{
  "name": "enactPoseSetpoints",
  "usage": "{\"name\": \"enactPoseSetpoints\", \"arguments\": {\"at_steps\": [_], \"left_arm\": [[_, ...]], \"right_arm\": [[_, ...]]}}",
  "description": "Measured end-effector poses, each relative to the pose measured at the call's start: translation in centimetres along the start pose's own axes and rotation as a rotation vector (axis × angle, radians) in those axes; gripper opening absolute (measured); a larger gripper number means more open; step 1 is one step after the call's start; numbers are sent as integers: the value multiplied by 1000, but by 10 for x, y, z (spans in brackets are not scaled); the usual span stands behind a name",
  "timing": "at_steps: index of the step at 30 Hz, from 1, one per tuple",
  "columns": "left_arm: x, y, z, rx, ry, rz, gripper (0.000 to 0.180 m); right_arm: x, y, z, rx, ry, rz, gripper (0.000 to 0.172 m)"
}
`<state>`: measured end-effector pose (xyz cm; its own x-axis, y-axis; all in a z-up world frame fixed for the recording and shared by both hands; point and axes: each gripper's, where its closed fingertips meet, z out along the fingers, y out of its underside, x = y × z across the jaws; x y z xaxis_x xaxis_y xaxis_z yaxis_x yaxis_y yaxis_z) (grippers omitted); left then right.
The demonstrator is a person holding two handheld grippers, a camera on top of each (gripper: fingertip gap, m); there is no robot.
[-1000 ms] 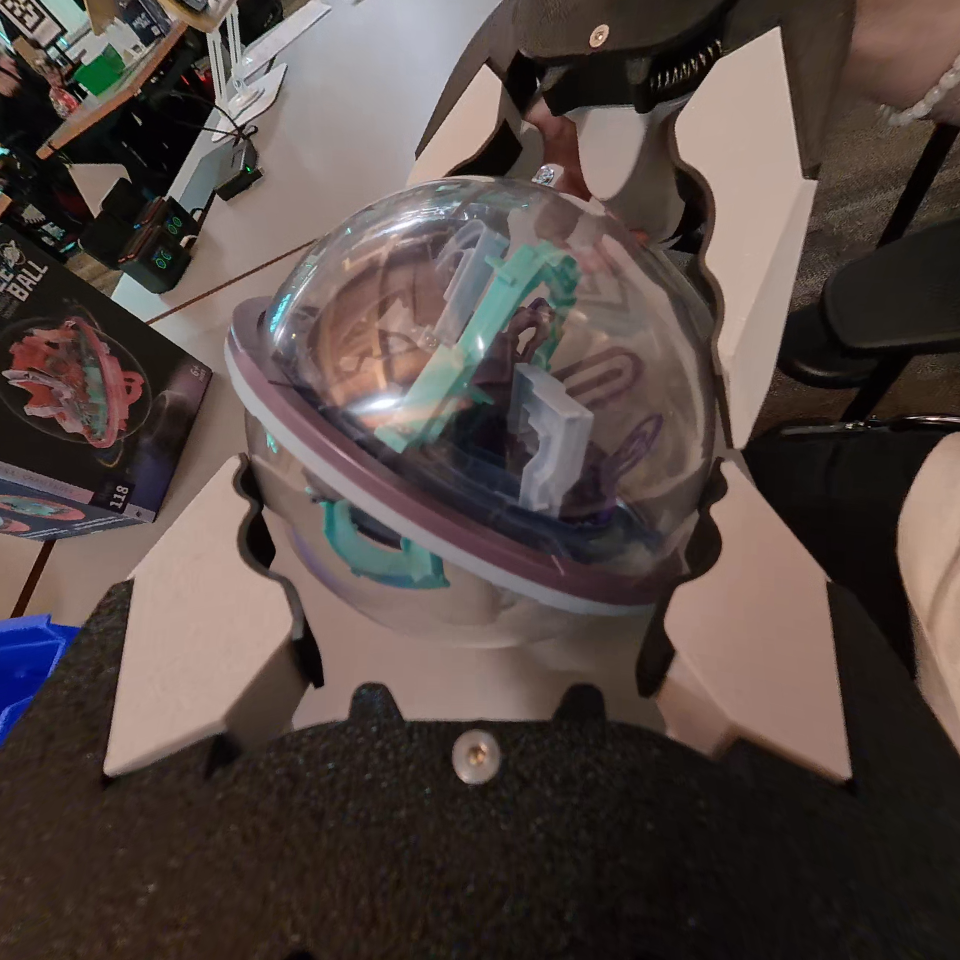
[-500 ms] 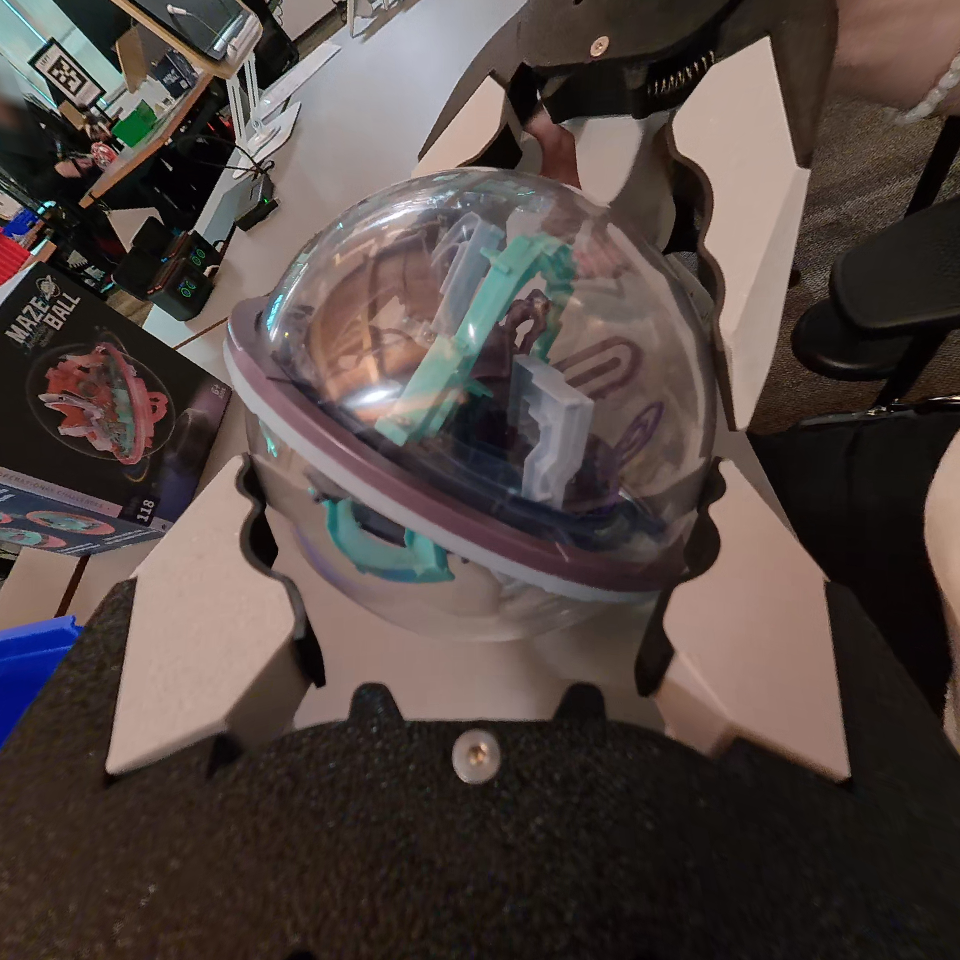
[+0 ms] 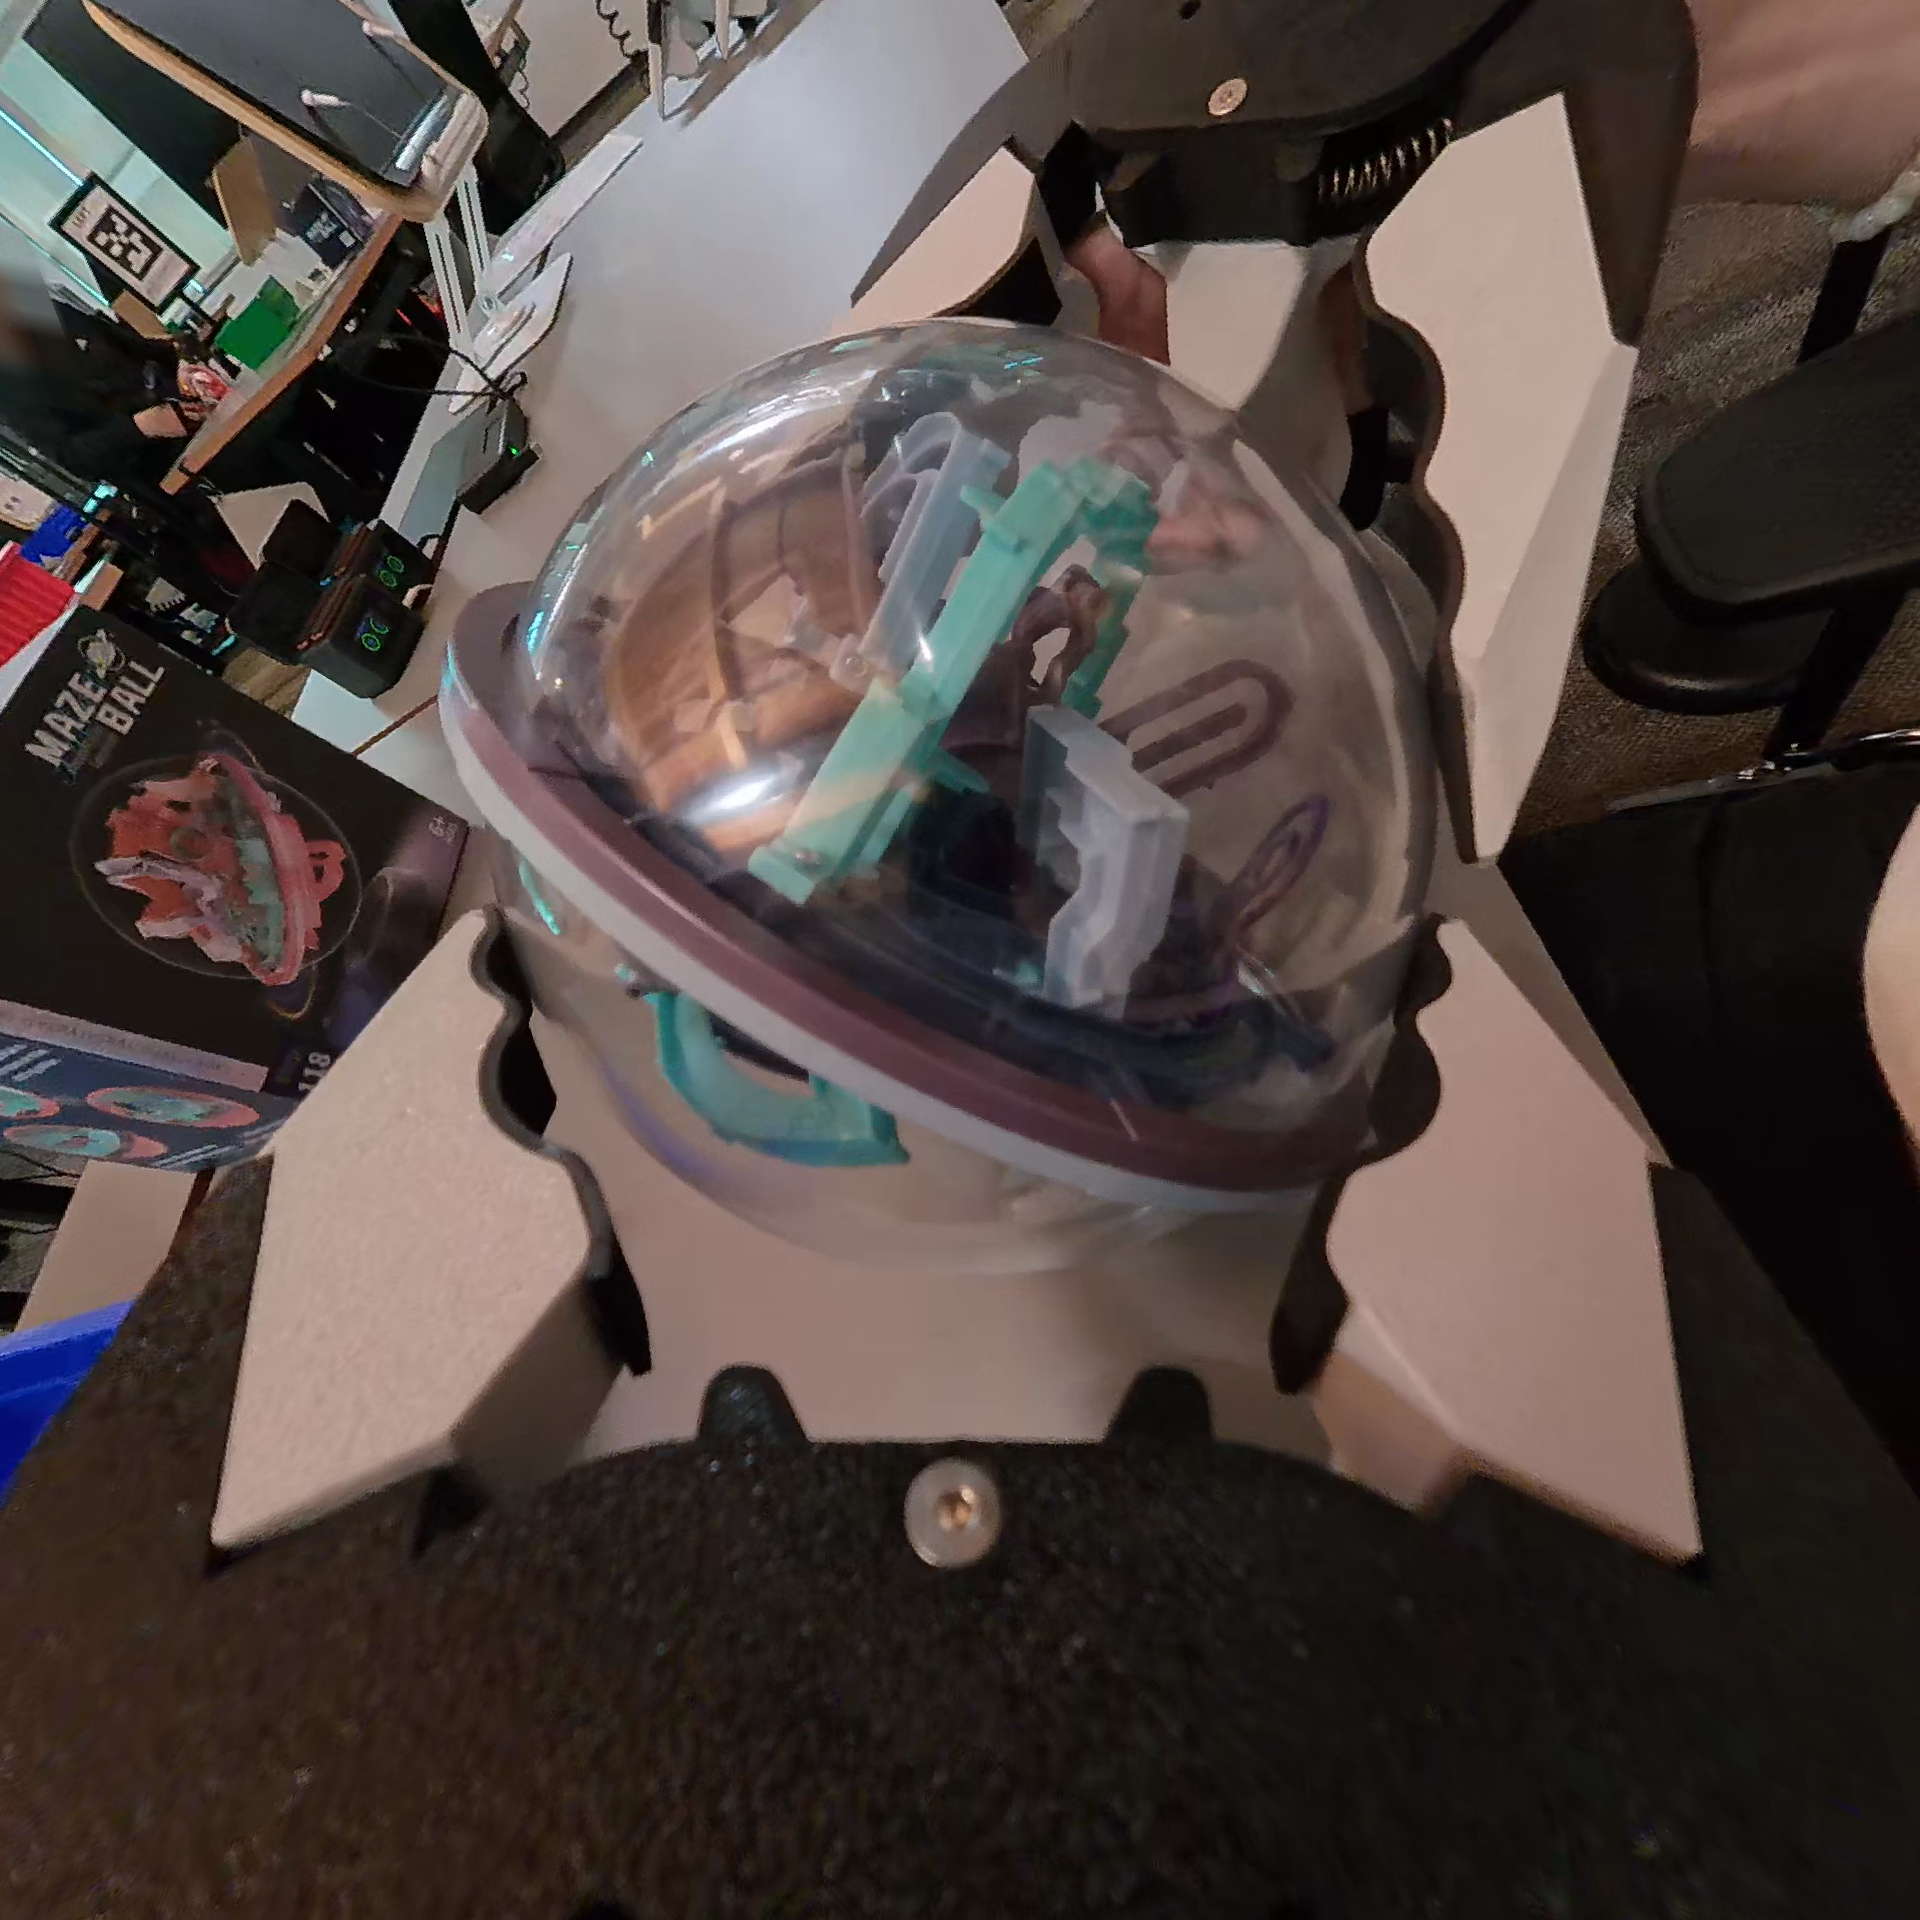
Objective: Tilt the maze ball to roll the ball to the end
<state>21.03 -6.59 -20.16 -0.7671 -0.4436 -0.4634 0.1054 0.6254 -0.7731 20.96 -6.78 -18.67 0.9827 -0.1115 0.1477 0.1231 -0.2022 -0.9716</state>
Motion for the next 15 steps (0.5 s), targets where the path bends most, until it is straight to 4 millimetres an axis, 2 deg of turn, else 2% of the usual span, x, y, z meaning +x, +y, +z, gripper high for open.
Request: {"name": "enactPoseSetpoints", "arguments": {"at_steps": [15], "left_arm": [[6,-11,-2,61,23,74,152]], "right_arm": [[-3,-2,-8,93,16,-38,156]]}}
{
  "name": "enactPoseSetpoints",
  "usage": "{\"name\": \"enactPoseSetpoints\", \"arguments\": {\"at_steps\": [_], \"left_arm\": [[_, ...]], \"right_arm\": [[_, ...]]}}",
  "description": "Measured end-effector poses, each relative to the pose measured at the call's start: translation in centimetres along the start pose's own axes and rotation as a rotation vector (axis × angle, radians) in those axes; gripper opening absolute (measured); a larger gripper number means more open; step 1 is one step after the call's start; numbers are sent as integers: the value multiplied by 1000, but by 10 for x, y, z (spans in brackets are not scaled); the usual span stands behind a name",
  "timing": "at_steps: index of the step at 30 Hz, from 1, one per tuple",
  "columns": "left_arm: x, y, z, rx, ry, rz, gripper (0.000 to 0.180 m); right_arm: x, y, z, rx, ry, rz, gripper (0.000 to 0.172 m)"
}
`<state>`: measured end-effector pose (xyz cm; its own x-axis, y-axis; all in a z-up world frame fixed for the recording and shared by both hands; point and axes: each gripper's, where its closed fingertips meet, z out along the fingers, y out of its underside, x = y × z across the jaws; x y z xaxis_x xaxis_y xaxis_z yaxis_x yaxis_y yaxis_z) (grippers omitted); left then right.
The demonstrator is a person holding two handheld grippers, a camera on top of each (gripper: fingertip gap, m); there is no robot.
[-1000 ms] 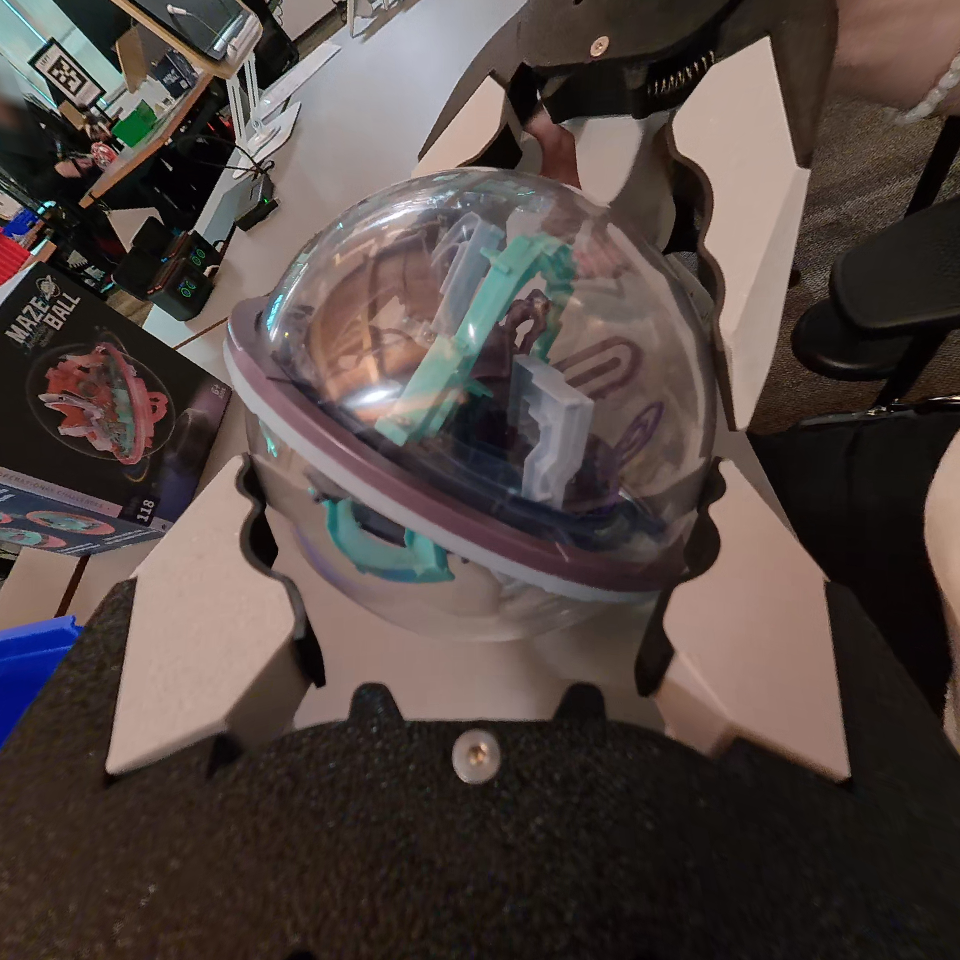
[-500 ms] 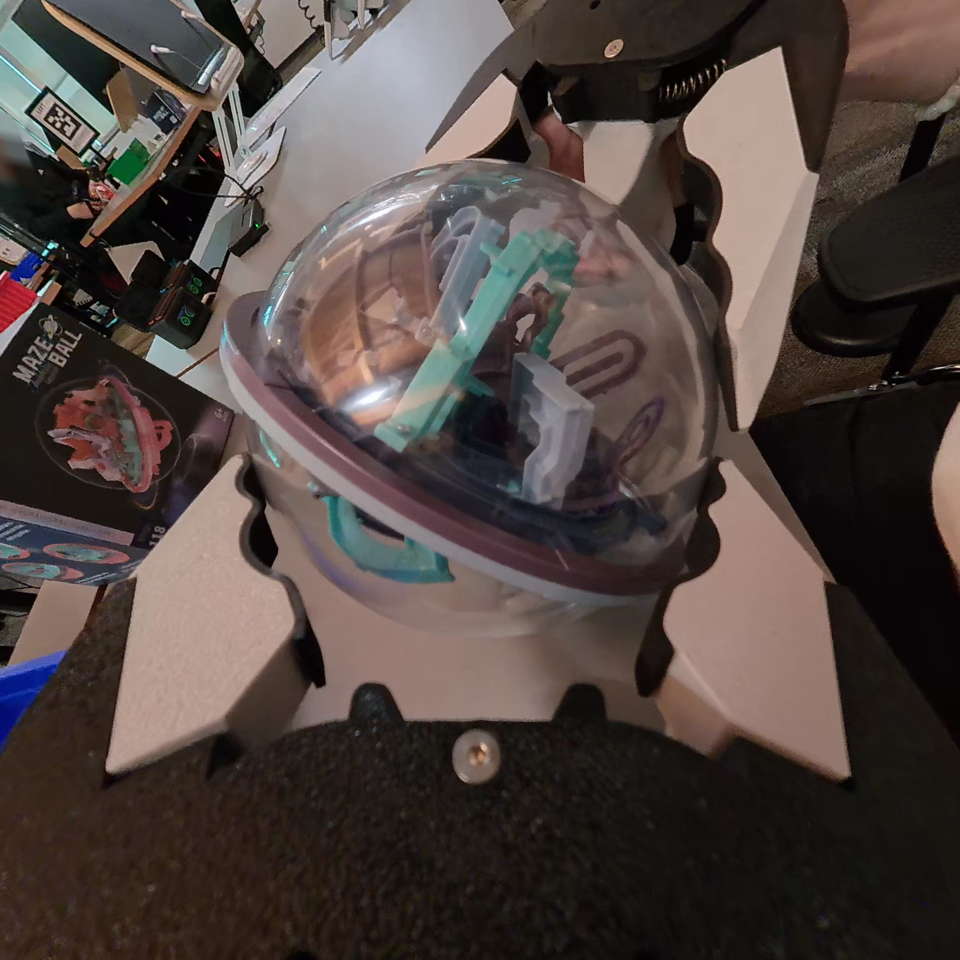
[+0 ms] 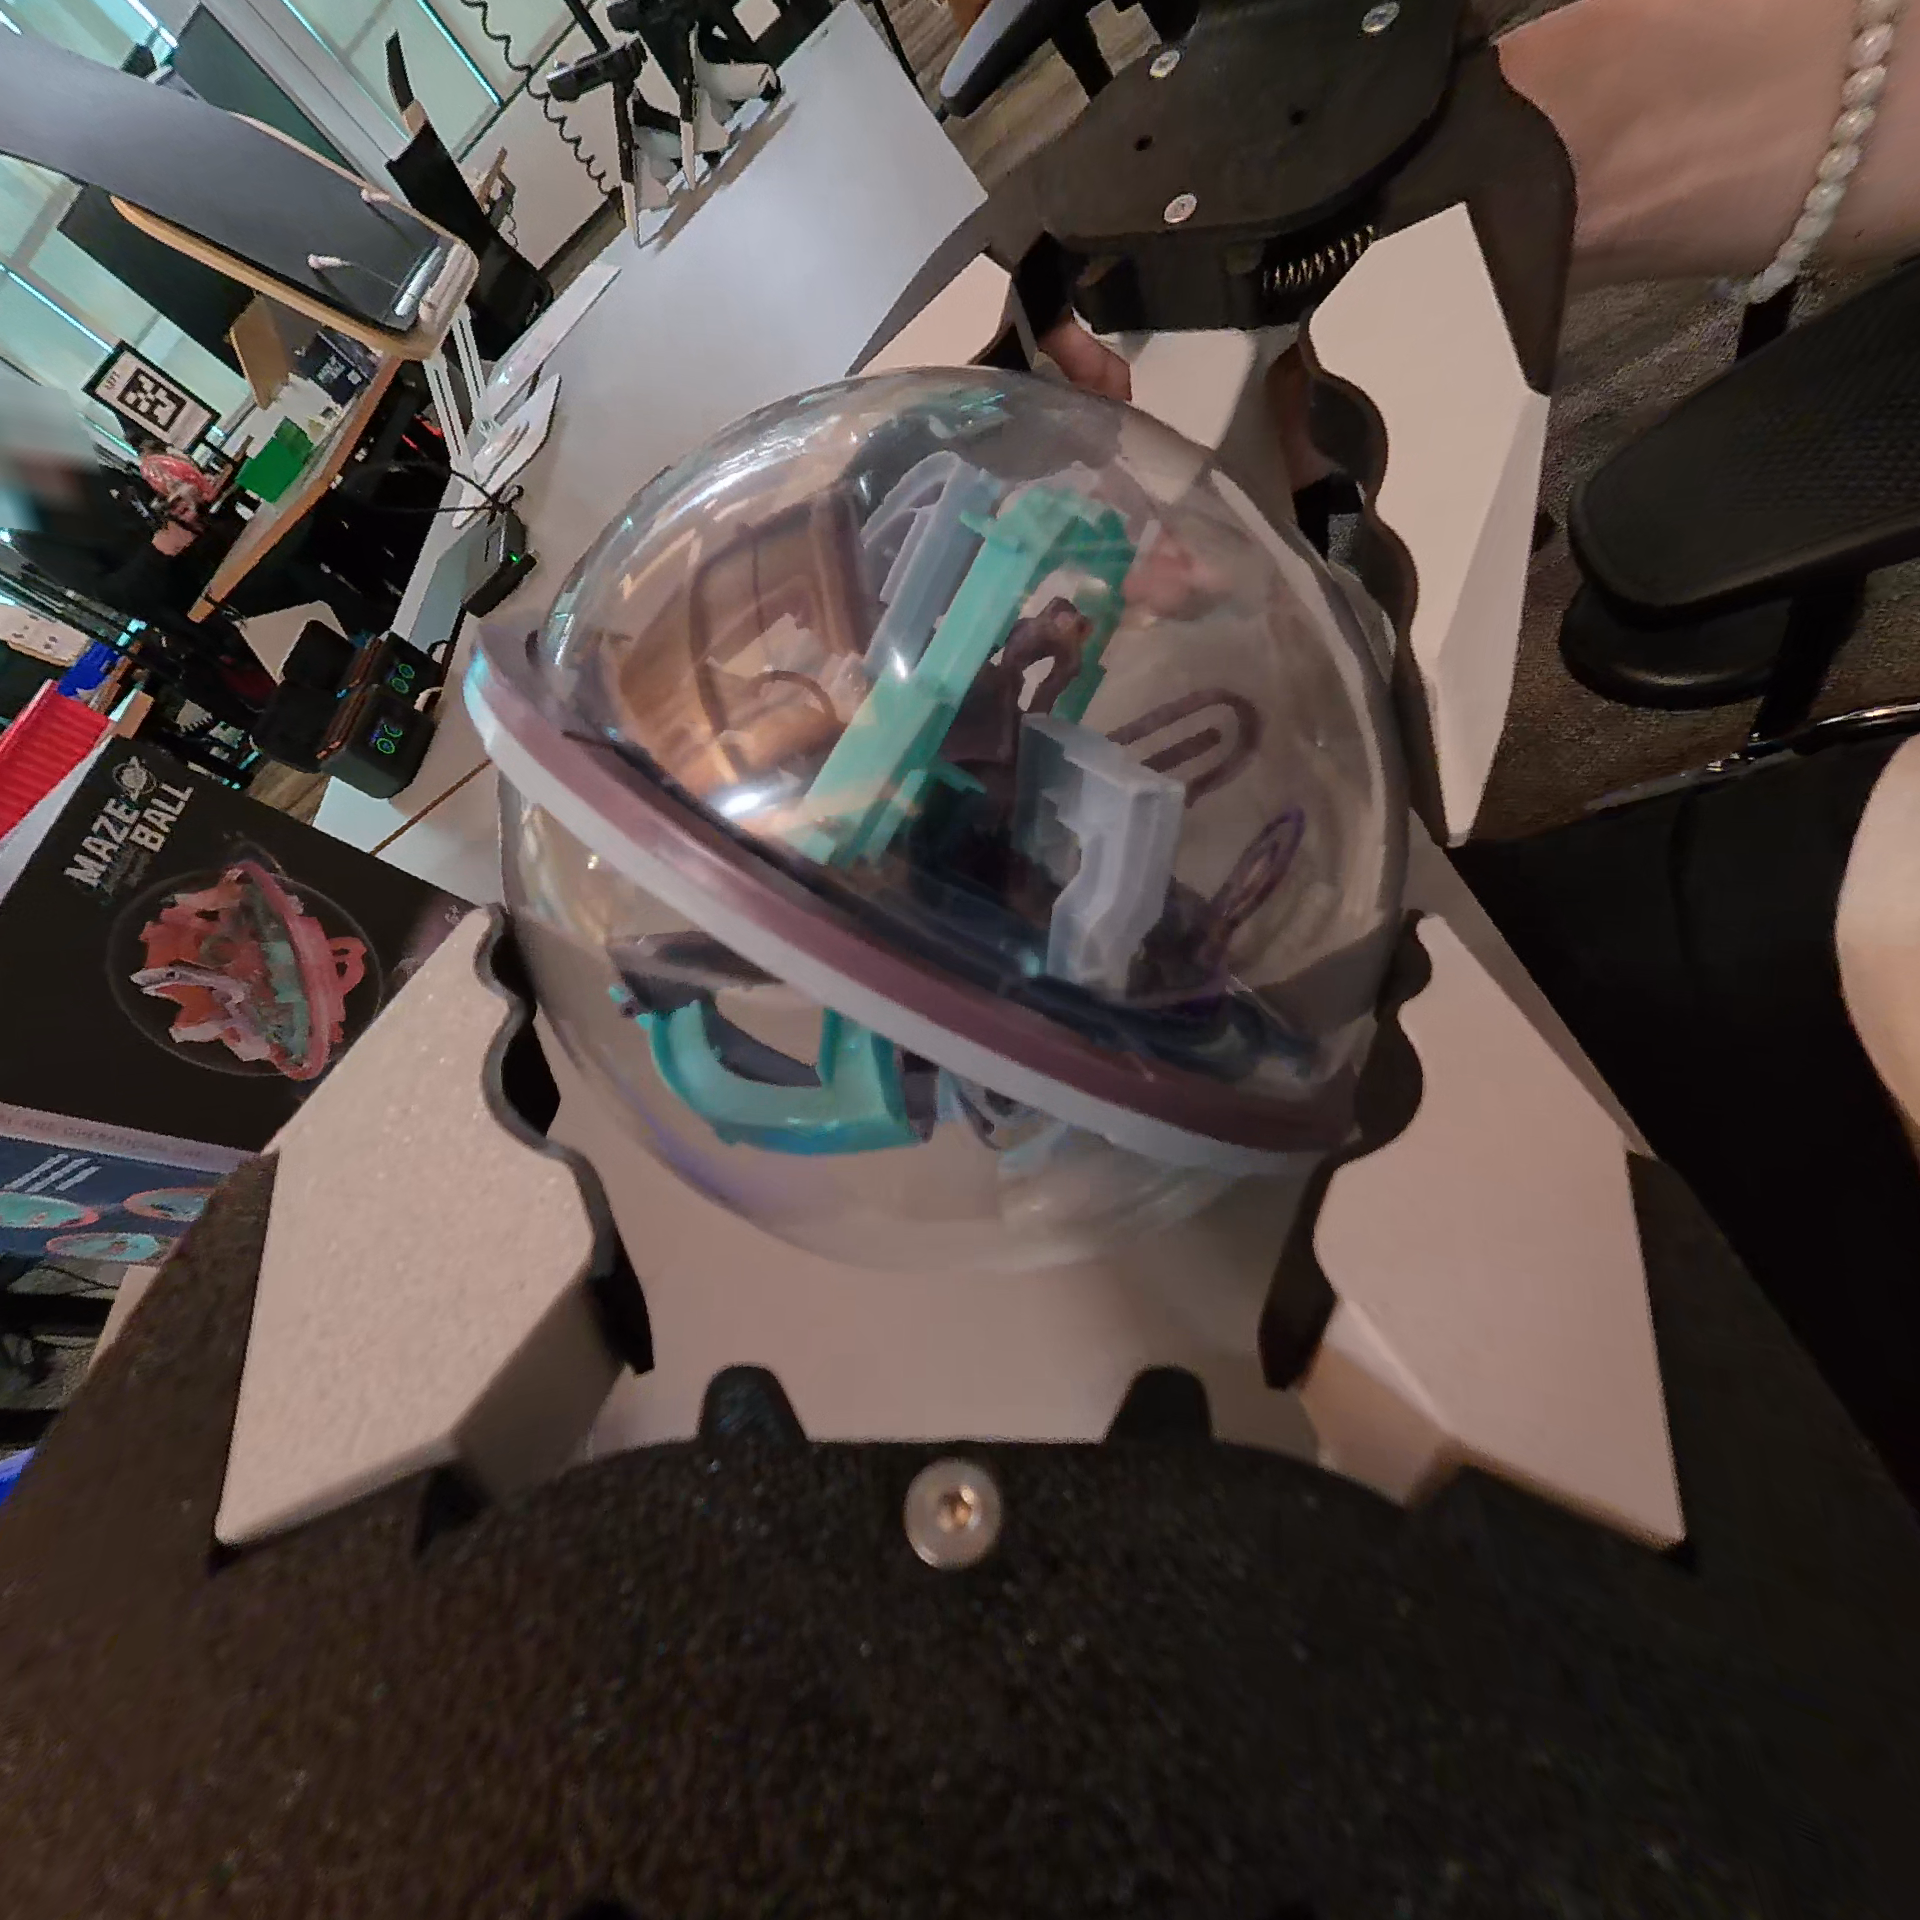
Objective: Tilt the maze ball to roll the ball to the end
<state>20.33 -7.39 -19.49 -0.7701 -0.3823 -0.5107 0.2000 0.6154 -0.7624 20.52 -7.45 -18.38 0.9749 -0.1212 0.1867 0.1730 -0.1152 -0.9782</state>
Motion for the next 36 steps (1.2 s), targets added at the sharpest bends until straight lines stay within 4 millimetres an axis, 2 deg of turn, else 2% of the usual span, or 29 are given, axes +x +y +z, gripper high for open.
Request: {"name": "enactPoseSetpoints", "arguments": {"at_steps": [18,24,32,36], "left_arm": [[2,-5,-1,28,-7,17,148],[1,-11,-4,78,8,-49,145],[2,0,1,35,47,-154,150],[3,-3,1,72,51,-112,149]], "right_arm": [[1,2,-6,8,-99,4,156],[0,3,-7,7,-120,-11,155],[0,5,-10,-11,-132,-48,149],[0,6,-12,-26,-125,-51,149]]}}
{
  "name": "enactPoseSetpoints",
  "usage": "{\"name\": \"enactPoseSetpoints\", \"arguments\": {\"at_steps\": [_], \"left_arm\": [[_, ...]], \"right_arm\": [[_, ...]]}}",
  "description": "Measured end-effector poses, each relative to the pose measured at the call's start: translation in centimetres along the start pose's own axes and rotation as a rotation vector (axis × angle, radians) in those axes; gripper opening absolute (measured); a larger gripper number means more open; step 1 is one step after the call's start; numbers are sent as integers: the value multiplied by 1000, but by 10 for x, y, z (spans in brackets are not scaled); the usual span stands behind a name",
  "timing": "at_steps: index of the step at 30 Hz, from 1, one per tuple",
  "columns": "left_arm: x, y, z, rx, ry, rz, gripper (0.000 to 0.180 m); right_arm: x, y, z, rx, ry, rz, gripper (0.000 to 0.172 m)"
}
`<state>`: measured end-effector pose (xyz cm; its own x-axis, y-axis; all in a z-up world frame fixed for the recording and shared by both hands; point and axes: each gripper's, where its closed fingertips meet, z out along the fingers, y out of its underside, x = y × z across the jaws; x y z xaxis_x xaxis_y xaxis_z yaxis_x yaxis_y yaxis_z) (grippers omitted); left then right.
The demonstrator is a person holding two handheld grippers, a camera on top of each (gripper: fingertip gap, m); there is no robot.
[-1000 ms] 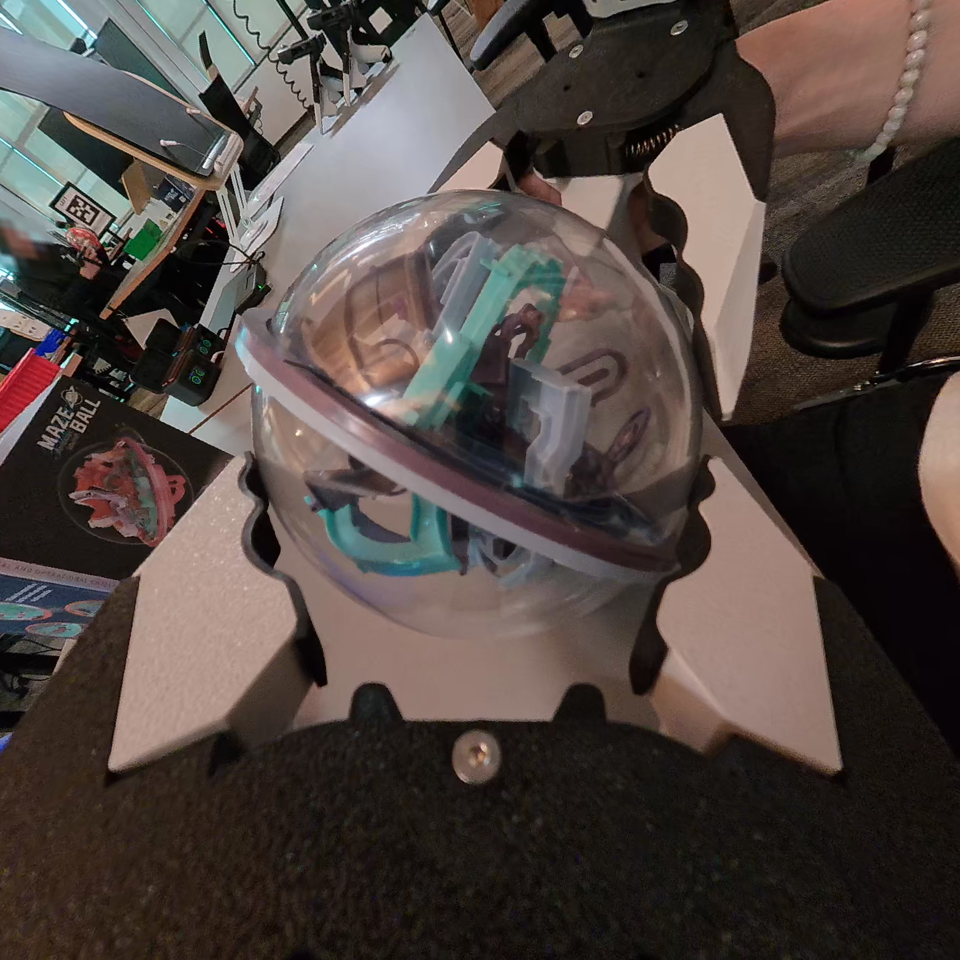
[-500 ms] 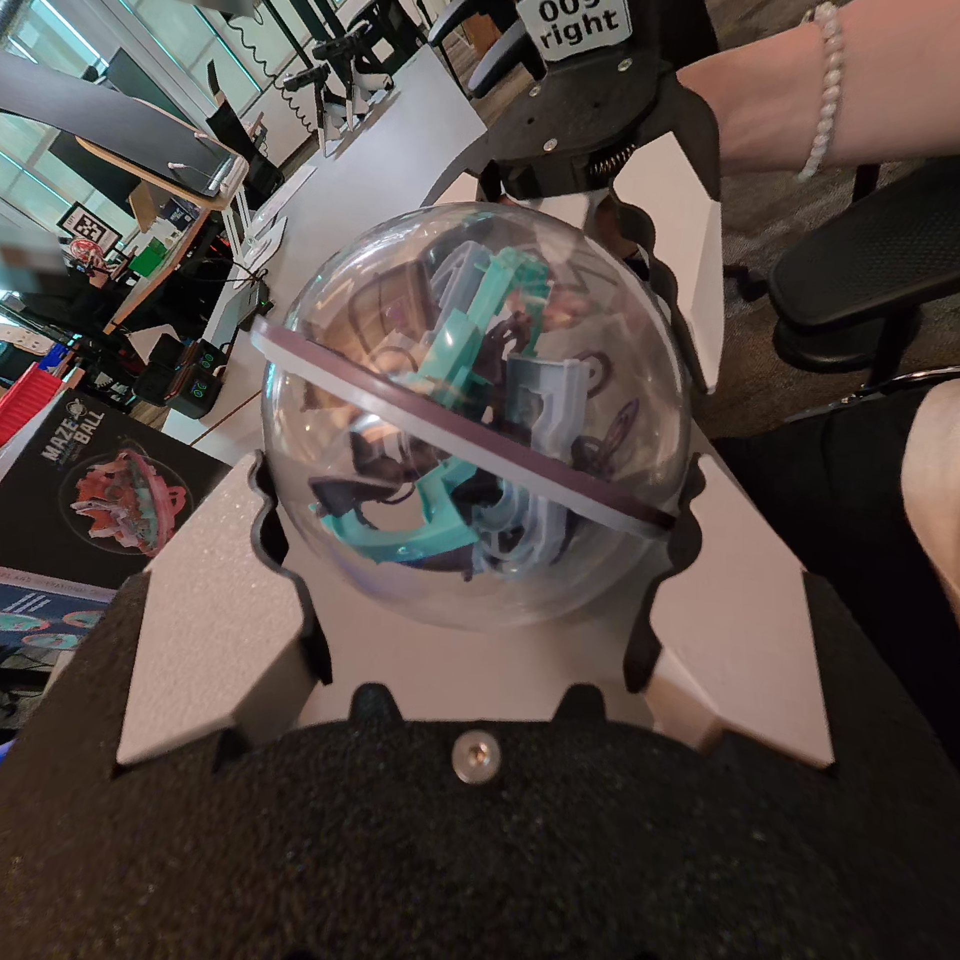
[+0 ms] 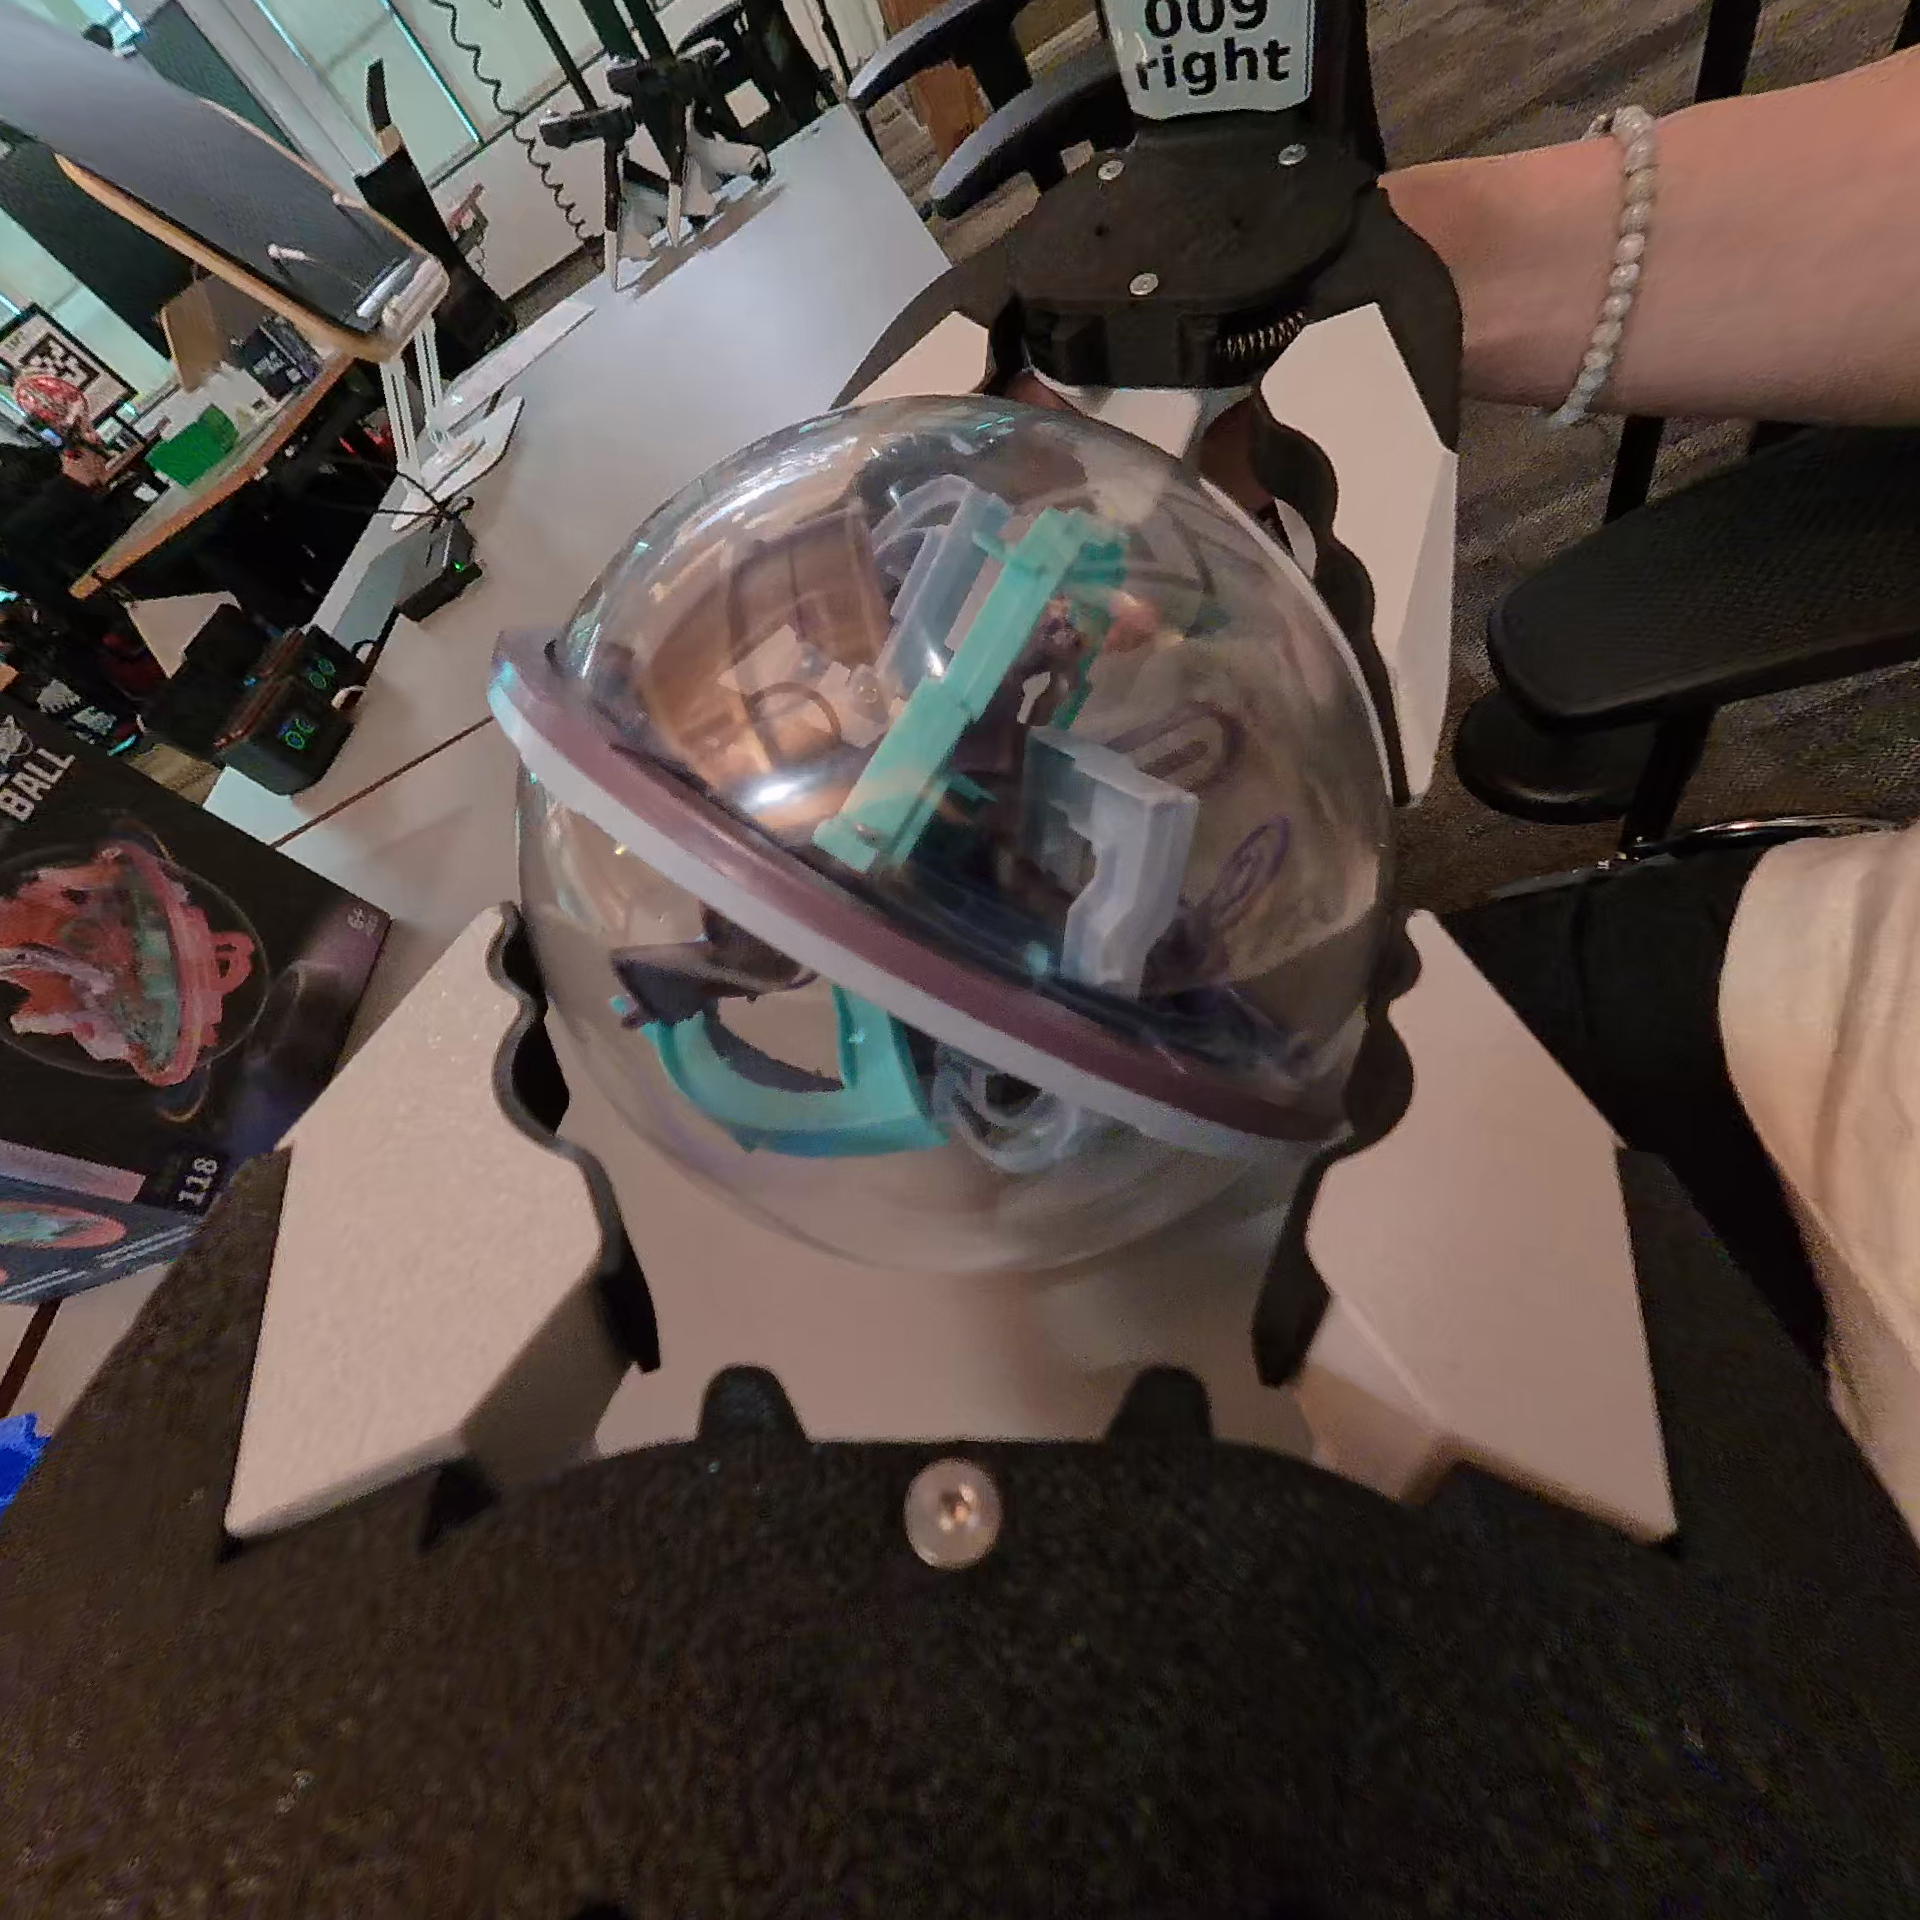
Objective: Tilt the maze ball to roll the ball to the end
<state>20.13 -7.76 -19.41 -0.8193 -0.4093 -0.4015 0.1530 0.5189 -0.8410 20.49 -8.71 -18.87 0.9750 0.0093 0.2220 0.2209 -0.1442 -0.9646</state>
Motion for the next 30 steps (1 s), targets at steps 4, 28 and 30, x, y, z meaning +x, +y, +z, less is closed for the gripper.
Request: {"name": "enactPoseSetpoints", "arguments": {"at_steps": [4,28,30], "left_arm": [[-1,-2,0,27,2,33,149],[5,7,-7,12,12,252,148],[5,8,-8,8,11,262,148]], "right_arm": [[-1,1,0,-20,24,-9,151],[-12,-8,8,-8,255,-156,157],[-13,-8,8,-1,269,-170,157]]}}
